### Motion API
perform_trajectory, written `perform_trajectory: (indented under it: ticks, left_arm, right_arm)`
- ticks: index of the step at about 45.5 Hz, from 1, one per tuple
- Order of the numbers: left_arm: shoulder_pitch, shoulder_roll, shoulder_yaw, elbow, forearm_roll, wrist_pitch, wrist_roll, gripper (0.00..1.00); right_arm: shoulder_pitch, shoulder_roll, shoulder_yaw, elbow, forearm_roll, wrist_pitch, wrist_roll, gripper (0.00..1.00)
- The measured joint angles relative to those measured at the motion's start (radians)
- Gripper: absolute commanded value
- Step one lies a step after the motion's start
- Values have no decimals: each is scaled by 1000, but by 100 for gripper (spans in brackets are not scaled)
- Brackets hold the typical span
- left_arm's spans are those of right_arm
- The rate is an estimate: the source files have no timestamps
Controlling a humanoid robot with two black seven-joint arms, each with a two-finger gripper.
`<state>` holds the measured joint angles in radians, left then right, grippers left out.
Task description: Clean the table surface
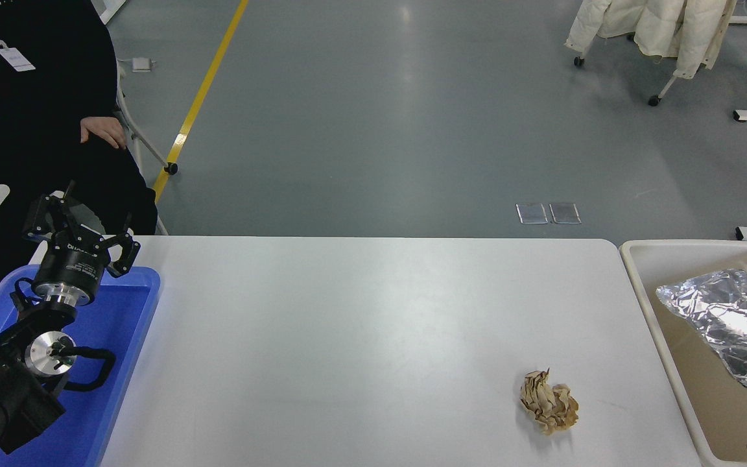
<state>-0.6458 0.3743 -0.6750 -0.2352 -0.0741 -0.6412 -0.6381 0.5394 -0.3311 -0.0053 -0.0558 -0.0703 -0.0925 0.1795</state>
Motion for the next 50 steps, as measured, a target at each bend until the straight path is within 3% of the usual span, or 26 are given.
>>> perform_trajectory:
  ticks: [8,9,11,36,41,50]
  left_arm:
    - [0,0,0,0,0,0,0,100]
    - [0,0,0,0,0,0,0,100]
    - [0,0,0,0,0,0,0,100]
    - [0,0,0,0,0,0,0,100]
    - [0,0,0,0,0,0,0,100]
    - [0,0,0,0,-1,0,0,100]
  right_arm:
    - [1,3,4,-1,1,-2,-7,0]
    - [1,4,4,-1,1,-2,-8,29]
    - [1,4,8,-1,2,-2,-9,100]
    - [35,-78,13,54,8,-19,-5,100]
    - [55,-160,32,158,10,-19,9,100]
    - [51,-364,223,515,6,-14,60,100]
